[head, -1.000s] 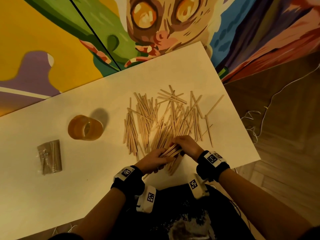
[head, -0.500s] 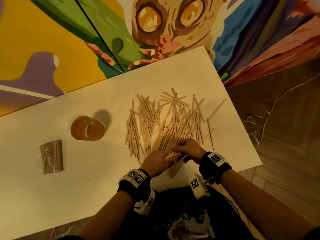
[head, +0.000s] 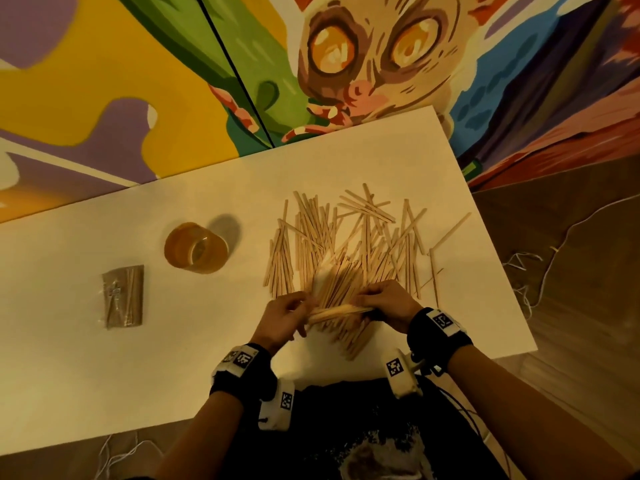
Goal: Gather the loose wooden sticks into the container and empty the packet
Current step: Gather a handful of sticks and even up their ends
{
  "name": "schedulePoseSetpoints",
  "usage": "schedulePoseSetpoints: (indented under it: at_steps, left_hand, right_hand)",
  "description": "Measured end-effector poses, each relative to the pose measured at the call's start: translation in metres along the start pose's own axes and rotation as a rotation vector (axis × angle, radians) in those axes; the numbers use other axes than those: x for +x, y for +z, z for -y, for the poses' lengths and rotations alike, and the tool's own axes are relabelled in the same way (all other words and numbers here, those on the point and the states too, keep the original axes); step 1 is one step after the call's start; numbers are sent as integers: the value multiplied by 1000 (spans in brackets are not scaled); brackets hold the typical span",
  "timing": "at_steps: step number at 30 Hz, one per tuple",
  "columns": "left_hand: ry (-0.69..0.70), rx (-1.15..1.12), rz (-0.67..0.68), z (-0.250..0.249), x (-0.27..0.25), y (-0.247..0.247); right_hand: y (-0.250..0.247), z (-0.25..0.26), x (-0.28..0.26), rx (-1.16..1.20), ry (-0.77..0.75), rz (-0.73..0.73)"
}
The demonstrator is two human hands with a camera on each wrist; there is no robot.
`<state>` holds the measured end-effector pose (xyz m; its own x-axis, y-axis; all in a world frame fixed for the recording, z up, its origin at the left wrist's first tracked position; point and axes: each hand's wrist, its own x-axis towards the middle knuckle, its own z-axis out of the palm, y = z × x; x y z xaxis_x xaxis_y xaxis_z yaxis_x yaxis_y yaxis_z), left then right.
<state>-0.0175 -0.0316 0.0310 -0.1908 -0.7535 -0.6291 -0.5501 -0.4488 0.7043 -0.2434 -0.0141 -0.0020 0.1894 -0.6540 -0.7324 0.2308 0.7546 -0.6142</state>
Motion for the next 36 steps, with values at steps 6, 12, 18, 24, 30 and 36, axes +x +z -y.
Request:
schedulePoseSetpoints:
  at_steps: [6, 12, 18, 24, 30, 36]
  left_hand:
    - [-134, -481, -61, 6, -17, -7]
    - [-110, -604, -152, 16, -23, -10]
    - [-175, -704, -152, 39, -23, -38]
    - [-212, -735, -97, 64, -28, -71]
    - [-165, -689, -11, 89, -36, -113]
    - [-74, -712, 12, 111, -42, -156]
  right_hand:
    - [34, 1, 4, -6, -45, 41]
    - [75, -4, 10, -44, -62, 47]
    - [102, -2, 14, -26, 0, 65]
    - [139, -10, 19, -23, 43, 35]
    - [188, -20, 29, -17, 54, 8]
    - [229, -23, 35, -13, 23, 18]
